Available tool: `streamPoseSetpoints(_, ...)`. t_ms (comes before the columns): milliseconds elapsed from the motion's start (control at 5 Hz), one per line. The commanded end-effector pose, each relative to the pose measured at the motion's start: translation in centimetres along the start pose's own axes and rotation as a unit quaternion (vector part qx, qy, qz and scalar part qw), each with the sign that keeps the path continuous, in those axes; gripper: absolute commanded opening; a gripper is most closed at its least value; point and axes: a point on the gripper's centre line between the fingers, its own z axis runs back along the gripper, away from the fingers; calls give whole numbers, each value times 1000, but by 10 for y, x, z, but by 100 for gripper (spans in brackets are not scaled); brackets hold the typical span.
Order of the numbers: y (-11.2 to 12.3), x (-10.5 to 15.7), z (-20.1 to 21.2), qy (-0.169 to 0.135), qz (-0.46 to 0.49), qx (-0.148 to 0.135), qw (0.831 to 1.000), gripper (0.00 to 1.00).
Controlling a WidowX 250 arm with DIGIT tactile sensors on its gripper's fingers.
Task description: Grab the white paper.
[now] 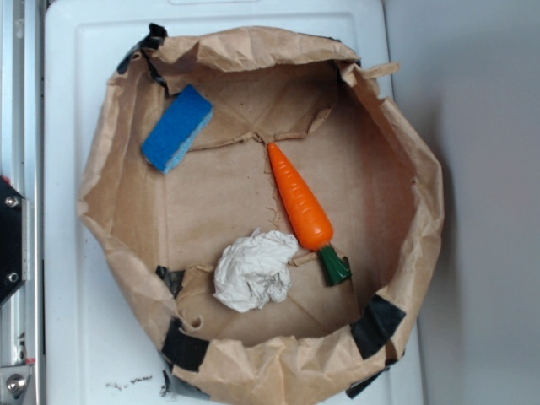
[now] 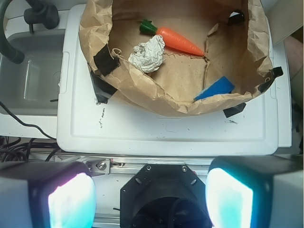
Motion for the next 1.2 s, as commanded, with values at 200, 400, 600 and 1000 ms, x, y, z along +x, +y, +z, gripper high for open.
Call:
streamPoseSetpoints(200,-5,33,-5,-13,11,2,1000,100)
streamPoseSetpoints(400,-5,77,-16,-12,24,1,1000,100)
streamPoseSetpoints(600,-2,99,-21,-14,30,-3,999,100)
streamPoseSetpoints(1000,14,86,-28,-25,19,2,999,100)
